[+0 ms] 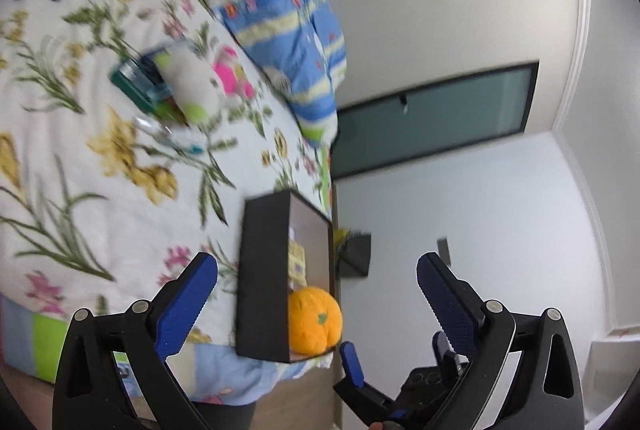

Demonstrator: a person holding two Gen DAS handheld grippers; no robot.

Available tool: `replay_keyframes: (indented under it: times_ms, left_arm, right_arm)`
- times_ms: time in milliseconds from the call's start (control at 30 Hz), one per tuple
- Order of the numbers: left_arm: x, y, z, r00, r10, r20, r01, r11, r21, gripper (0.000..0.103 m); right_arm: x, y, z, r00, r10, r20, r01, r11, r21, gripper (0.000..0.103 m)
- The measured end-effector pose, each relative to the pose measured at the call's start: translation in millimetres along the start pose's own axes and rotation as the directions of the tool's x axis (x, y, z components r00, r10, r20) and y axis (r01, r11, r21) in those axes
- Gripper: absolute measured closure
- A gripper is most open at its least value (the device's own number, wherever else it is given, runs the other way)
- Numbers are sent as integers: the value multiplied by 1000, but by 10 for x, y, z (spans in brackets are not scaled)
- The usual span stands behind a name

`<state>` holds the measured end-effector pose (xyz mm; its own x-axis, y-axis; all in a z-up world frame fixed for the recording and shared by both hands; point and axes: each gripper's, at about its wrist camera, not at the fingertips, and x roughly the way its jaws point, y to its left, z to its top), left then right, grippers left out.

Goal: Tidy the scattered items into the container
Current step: 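Move the left gripper back over the bed toward the white plush cat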

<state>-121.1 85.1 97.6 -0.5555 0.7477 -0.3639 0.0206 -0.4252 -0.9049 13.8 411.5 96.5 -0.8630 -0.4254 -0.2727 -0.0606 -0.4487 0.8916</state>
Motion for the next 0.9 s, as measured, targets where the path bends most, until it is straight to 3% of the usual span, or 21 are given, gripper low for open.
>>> replay_keyframes:
  times_ms: [400, 633, 900]
  left_arm:
    - [-811, 530, 295, 991, 11, 135, -2, 998, -67, 3]
    - [-898, 820, 464, 989, 18, 147, -4, 996, -94, 3]
    - [-712, 996, 661, 993, -8, 121, 20, 995, -100, 3]
  right_arm:
    - [546, 373, -465, 993, 4, -116, -13, 997, -82, 0]
    - [891, 318, -569, 988, -1, -151, -10, 997, -72, 0]
    - [1252, 156, -536, 982, -17, -189, 7, 999, -50, 0]
